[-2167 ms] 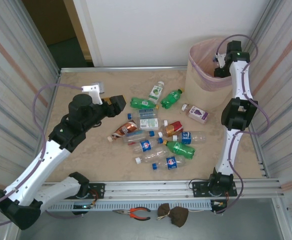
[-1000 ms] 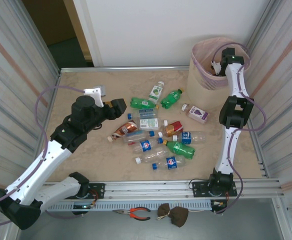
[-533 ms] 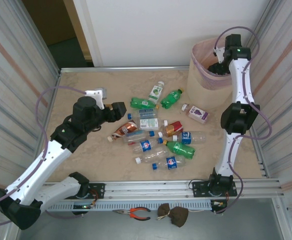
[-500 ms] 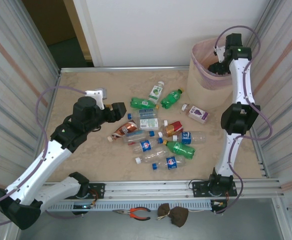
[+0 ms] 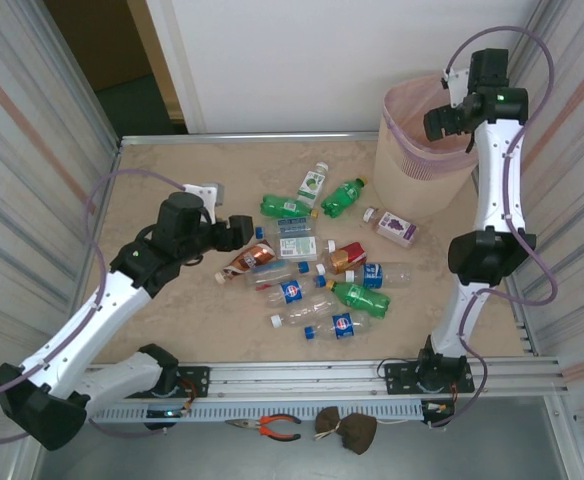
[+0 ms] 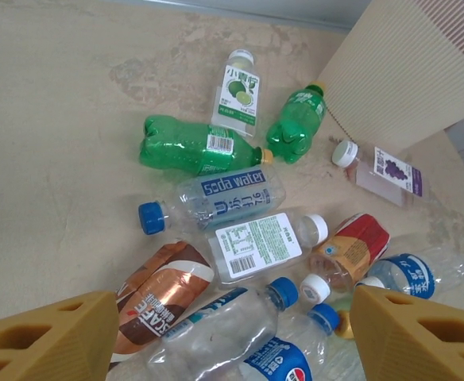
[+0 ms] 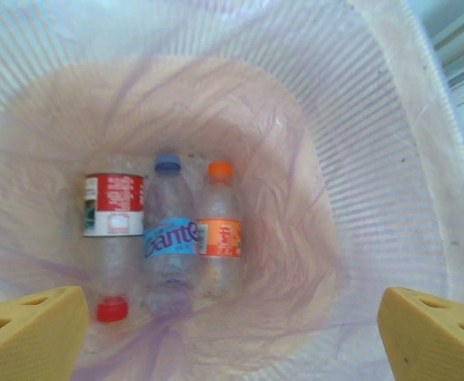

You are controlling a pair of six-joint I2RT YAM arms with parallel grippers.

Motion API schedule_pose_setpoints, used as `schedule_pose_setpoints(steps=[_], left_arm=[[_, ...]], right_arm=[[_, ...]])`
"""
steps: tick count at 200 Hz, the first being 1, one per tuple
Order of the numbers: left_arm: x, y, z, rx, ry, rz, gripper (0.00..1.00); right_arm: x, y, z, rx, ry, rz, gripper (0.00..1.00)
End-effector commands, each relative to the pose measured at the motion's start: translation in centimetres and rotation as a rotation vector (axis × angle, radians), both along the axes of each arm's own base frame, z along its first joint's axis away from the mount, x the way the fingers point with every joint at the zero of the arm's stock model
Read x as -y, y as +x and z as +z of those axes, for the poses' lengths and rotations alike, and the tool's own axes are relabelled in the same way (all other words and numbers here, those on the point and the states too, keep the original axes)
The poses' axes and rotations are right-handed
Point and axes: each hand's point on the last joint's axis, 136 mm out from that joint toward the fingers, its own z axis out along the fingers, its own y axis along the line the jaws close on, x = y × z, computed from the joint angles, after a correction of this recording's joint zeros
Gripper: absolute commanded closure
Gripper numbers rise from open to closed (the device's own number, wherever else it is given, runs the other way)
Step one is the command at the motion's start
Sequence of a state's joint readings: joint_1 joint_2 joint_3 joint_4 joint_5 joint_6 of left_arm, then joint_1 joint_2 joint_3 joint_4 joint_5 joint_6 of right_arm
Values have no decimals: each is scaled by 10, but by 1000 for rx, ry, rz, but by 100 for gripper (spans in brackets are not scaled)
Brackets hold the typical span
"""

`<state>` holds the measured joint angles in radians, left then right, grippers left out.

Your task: Put the plastic bottles in the bin

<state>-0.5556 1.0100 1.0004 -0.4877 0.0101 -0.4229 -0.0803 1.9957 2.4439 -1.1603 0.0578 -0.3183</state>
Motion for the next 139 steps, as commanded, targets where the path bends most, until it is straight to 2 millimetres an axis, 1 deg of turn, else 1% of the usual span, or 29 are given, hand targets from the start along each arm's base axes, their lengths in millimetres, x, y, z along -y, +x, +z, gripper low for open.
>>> schedule_pose_setpoints(steps=[1, 32, 52, 75, 96, 110, 124, 130, 132, 139], left_arm=[[4, -2, 4, 8, 26, -52, 23], [5, -5, -11, -26, 102, -109, 24], [5, -7, -26, -67, 175, -158, 25], [1, -11, -48, -150, 278, -203, 27], [-4, -14, -71, -241, 383, -243, 30], [-8, -17, -83, -293, 448, -273, 31], [-17, -20, -99, -355, 524, -287, 33], [-22, -22, -104, -378, 558, -291, 33], [-24, -22, -106, -385, 570, -291, 33], [-29, -24, -114, -407, 615, -299, 34]], right_arm=[[-20, -21, 21, 30, 119, 9, 13], [-36, -38, 29, 33, 231, 18, 25], [-49, -51, 33, 39, 306, 40, 31], [-63, -68, 39, 69, 377, 74, 34], [-72, -84, 46, 114, 424, 95, 35], [-76, -94, 47, 133, 448, 107, 35], [-79, -102, 48, 148, 460, 116, 35], [-79, -105, 52, 160, 461, 120, 35], [-79, -106, 44, 142, 465, 116, 35], [-80, -109, 41, 136, 466, 116, 34]])
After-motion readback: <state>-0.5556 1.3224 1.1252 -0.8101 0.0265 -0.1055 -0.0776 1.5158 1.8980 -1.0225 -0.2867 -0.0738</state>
